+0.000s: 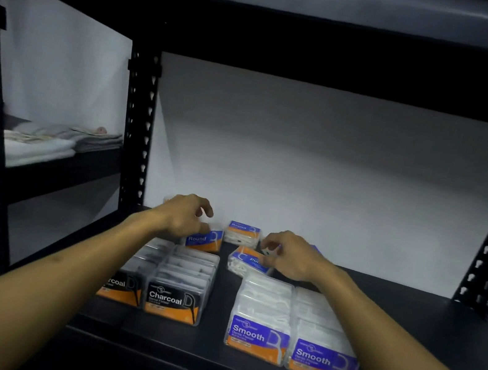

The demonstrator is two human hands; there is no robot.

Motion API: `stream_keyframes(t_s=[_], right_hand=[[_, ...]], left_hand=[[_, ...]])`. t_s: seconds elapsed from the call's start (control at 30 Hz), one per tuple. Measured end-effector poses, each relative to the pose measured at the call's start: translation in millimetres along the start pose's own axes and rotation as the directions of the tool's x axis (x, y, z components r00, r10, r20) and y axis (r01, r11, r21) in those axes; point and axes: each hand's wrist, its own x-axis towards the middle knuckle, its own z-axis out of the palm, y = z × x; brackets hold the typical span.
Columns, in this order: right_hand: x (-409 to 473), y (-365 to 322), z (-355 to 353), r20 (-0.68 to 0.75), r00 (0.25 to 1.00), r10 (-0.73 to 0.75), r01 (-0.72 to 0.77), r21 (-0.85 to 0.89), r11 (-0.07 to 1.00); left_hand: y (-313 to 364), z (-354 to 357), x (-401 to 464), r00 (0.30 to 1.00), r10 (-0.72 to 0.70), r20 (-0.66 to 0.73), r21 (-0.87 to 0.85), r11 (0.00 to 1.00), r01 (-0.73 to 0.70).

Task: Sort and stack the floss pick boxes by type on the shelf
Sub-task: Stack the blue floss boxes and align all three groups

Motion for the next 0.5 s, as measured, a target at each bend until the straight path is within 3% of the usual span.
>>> stream_keyframes(t_s=[0.3,0.5], right_hand=[[46.2,-12.7,17.2,0.242,0.970,0.033,-0.023,-0.045,0.999],[53.4,-5.5,16.5,0.230,0.971,0.061,-0.057,-0.024,0.998]], left_hand=[[-11.1,21.3,38.7,0.991,-0.018,0.131,0.126,0.992,0.001],[-12.4,32.7,43.3,0.987,0.037,0.155,0.311,0.947,-0.084]])
